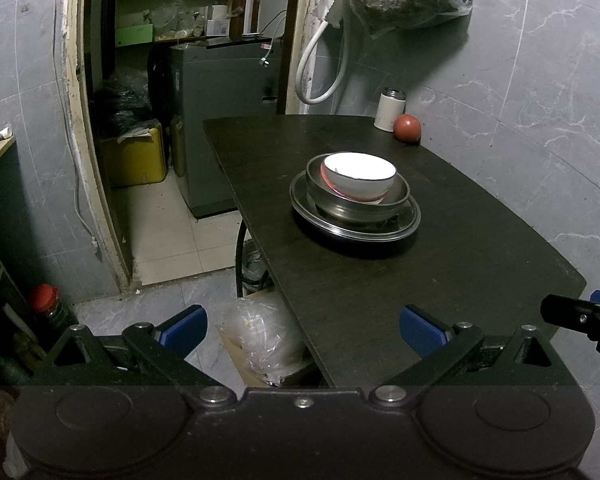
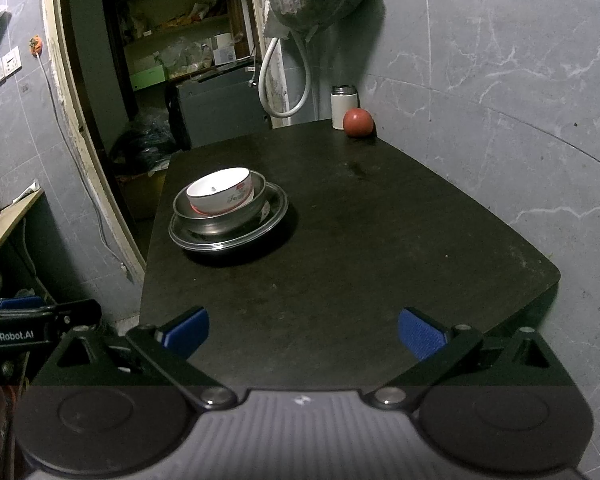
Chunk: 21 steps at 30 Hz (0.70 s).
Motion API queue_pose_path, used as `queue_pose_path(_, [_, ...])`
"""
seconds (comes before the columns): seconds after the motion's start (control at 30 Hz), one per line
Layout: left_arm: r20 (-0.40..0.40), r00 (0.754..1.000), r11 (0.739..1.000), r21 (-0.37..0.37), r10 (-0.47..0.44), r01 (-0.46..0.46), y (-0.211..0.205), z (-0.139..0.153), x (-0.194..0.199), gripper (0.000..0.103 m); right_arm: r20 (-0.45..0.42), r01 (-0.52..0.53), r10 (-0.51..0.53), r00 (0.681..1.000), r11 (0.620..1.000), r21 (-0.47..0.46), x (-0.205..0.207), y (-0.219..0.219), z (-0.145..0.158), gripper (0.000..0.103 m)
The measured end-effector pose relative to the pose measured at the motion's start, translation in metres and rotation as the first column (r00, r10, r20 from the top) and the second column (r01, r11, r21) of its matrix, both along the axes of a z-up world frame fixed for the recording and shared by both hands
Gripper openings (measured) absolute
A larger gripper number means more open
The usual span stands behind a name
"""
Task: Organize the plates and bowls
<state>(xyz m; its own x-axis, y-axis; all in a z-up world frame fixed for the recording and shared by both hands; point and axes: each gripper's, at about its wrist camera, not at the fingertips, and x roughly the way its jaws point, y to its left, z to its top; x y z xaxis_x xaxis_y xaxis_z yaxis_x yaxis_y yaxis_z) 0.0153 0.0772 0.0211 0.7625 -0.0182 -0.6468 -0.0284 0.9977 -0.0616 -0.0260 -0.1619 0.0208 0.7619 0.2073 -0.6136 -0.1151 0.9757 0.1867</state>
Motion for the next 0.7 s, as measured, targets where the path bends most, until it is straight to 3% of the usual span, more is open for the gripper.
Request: queue_pose_path(0.7, [-0.004,1.000,0.999,0.020,-0.027,0.027,-0.0044,-0.0007,0.0016,0.102,-0.001,0.000,0.000,1.000,1.000,0.001,0.0002,-0.0004,0.0001,0.103])
